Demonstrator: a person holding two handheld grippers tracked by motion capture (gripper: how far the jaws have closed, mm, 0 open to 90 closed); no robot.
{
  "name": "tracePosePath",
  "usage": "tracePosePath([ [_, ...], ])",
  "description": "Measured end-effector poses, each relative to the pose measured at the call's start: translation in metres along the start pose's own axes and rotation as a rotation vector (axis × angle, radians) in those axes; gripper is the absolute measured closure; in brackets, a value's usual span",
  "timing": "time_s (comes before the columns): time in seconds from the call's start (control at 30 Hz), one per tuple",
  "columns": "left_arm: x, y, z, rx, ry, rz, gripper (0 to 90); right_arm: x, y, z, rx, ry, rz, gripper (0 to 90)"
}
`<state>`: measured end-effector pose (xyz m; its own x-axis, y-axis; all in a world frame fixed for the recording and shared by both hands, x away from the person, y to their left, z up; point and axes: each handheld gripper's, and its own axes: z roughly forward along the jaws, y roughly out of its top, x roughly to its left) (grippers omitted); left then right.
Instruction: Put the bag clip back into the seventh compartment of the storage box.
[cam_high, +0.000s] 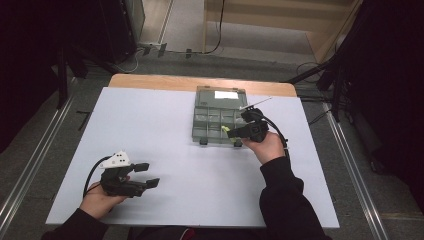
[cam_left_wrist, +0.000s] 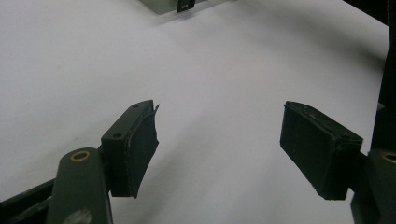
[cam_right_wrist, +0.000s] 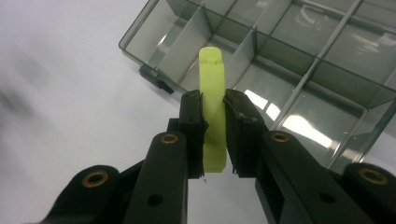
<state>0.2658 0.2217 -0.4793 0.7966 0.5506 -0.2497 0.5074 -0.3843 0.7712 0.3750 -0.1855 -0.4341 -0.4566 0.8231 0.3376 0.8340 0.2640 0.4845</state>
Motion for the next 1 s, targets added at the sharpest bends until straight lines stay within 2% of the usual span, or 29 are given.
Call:
tracePosePath([
  [0.2, 0.0, 0.0, 0.0, 0.0, 0.001, 0.0, 26.7, -0.004, 0.005, 0.007, -0.002, -0.038, 0.028, 79.1],
  [0.4, 0.0, 0.0, 0.0, 0.001, 0.0, 0.001, 26.7, -0.007, 0.008, 0.013, -0.001, -0.051, 0.052, 79.0],
  [0.6, 0.0, 0.0, 0.0, 0.002, 0.001, 0.0, 26.7, -0.009, 0.009, 0.016, -0.007, -0.062, 0.061, 79.0],
  [0.77, 0.0, 0.0, 0.0, 0.001, 0.001, 0.001, 26.7, -0.009, 0.009, 0.022, 0.0, -0.075, 0.051, 78.4],
  [0.83, 0.0, 0.0, 0.0, 0.0, -0.001, -0.001, 26.6, -0.009, 0.009, 0.022, 0.0, -0.081, 0.04, 76.2],
  [0.87, 0.0, 0.0, 0.0, 0.002, -0.001, 0.001, 26.7, -0.008, 0.009, 0.022, -0.012, -0.088, 0.024, 69.6],
  [0.9, 0.0, 0.0, 0.0, 0.002, -0.001, 0.001, 26.7, -0.008, 0.009, 0.022, -0.012, -0.088, 0.024, 69.6],
  [0.93, 0.0, 0.0, 0.0, -0.001, 0.0, 0.001, 26.6, -0.008, 0.007, 0.02, -0.047, -0.089, -0.006, 62.0],
  [0.97, 0.0, 0.0, 0.0, -0.001, 0.0, 0.001, 26.7, -0.008, 0.007, 0.02, -0.047, -0.089, -0.006, 62.0],
  [1.0, 0.0, 0.0, 0.0, -0.003, -0.001, 0.001, 26.6, -0.007, 0.006, 0.018, -0.053, -0.064, -0.009, 59.0],
])
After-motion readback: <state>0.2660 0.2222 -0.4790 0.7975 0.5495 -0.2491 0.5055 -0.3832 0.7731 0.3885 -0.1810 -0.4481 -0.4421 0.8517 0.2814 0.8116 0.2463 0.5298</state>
